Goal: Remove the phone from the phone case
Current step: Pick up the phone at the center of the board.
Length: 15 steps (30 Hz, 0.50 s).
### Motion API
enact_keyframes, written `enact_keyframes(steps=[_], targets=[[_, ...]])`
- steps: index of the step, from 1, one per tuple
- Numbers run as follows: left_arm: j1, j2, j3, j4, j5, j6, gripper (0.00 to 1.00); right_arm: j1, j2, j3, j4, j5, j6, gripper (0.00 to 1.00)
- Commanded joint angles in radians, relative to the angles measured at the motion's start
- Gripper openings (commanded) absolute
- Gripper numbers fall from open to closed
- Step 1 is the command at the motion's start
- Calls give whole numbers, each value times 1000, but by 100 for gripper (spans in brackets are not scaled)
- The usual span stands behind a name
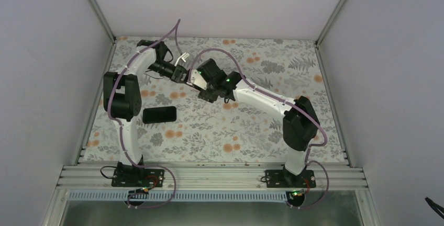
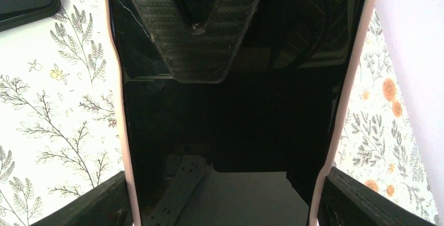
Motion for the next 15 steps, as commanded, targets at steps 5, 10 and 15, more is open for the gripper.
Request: enact_keyframes(steps=[5, 10, 15], targets=[[-16, -71, -13, 13, -26, 108, 2, -15, -59, 37, -50, -138, -6, 99], [-24, -135, -61, 14, -90, 205, 2, -133, -232, -12, -115, -338, -35, 100], [-54, -266, -86, 65, -146, 253, 2, -342, -352, -108, -105, -581, -130, 100]])
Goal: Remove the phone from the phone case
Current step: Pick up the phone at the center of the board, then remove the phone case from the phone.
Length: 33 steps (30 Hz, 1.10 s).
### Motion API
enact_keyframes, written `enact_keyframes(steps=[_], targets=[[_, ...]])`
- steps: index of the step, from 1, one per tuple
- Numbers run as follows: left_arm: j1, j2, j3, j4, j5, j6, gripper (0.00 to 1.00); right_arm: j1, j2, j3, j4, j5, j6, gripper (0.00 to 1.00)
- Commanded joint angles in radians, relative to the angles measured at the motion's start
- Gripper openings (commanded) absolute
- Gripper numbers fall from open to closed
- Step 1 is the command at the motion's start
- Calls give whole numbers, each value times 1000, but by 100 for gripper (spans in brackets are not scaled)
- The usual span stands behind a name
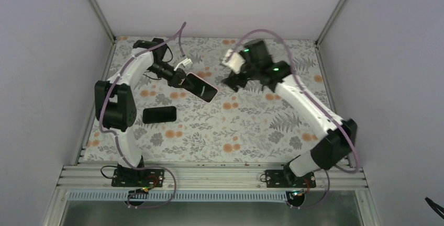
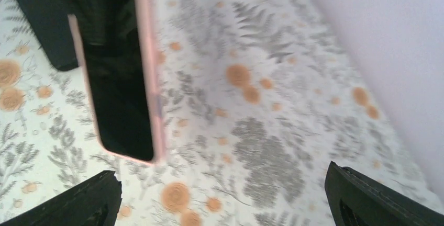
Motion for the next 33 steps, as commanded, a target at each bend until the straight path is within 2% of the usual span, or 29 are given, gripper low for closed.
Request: enact_keyframes(steps=[1, 5, 8, 17, 28, 33], targets=[[-33, -160, -7, 63, -6, 88, 2, -172, -96, -76, -21, -299, -115, 100], [-85, -287, -60, 195, -58, 68, 2, -224, -105, -124, -80, -507, -250, 100], [-128, -370, -129, 309, -128, 29, 2, -224, -97, -148, -71, -553, -288, 100], [-214, -419, -231, 386, -240, -4, 2, -226, -61, -150, -95, -567, -321, 99], [-221, -416, -213, 378, -235, -9, 2, -227, -21, -194, -55, -529, -303, 98], [-227, -417, -205, 361, -230, -6, 2, -227, -3, -186, -2, -490, -247, 97]])
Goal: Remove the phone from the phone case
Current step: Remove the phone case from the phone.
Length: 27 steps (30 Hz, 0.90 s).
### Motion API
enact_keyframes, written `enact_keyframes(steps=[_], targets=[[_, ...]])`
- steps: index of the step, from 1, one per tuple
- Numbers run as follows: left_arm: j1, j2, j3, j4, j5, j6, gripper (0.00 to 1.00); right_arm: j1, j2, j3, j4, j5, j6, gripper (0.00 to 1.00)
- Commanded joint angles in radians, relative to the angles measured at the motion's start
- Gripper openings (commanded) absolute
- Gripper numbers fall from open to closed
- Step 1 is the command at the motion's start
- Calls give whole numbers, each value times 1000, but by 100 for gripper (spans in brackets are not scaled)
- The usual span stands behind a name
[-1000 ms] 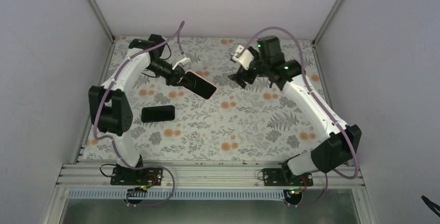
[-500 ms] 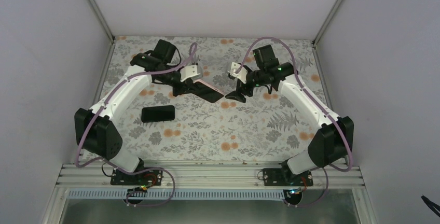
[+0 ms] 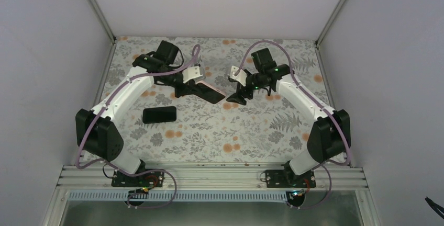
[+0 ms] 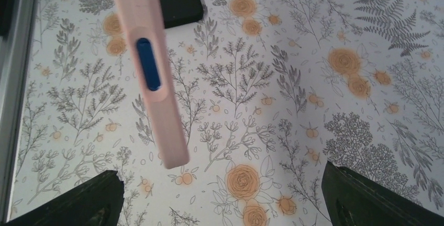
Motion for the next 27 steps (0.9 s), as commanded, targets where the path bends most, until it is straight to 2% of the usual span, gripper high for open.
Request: enact_keyframes(steps=[1, 21, 27], targets=[[-9, -10, 38, 13, 47, 3, 2, 0, 14, -1, 62, 21, 48, 97], [-29, -10, 47, -22, 63, 14, 2, -4, 80, 29, 124, 168, 128, 97], [-52, -11, 49, -65, 67, 41, 2, -11, 101, 68, 184, 294, 173, 97]])
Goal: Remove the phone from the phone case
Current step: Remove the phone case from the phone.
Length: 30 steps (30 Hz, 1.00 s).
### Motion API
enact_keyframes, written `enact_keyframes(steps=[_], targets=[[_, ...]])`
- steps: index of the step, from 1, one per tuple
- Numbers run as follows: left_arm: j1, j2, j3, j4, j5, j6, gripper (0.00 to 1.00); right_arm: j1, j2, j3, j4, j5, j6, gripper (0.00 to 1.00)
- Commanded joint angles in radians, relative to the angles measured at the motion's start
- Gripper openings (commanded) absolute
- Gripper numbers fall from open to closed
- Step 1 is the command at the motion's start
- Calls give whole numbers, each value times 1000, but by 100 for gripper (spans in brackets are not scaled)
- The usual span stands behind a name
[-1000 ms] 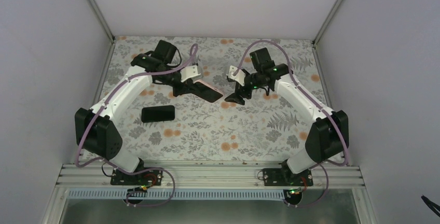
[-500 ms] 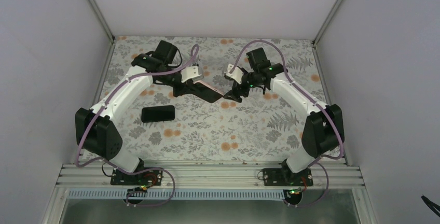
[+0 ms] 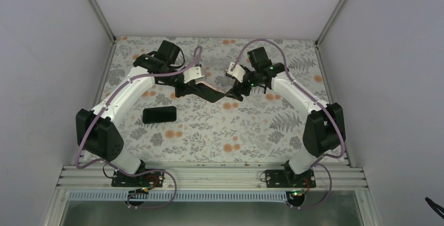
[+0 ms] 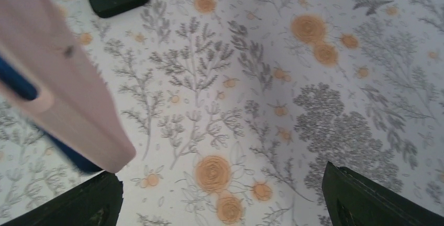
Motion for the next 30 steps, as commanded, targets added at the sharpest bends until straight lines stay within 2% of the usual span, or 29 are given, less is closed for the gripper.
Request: enact_keyframes(steps=[1, 7, 13, 17, 20, 24, 30], targets=[[-38, -12, 38, -67, 120, 43, 2, -16, 52, 65, 110, 173, 51, 97], [-51, -14, 19, -73, 128, 52, 2, -20, 95, 120, 150, 247, 72, 97], [-55, -6, -5, -11, 100, 22, 2, -10, 123, 176, 61, 198, 33, 97], [-55, 1, 3, -2, 74, 19, 2, -19, 47, 92, 53, 225, -11, 97], [-55, -1, 4, 5, 60, 15, 2, -20, -88, 8, -39, 161, -89, 97], [-55, 4, 11, 4, 54, 16, 2, -14, -187, -96, -110, 123, -127, 97], [-62, 31, 41, -6, 58, 14, 2, 3, -216, -125, -100, 72, -94, 97]])
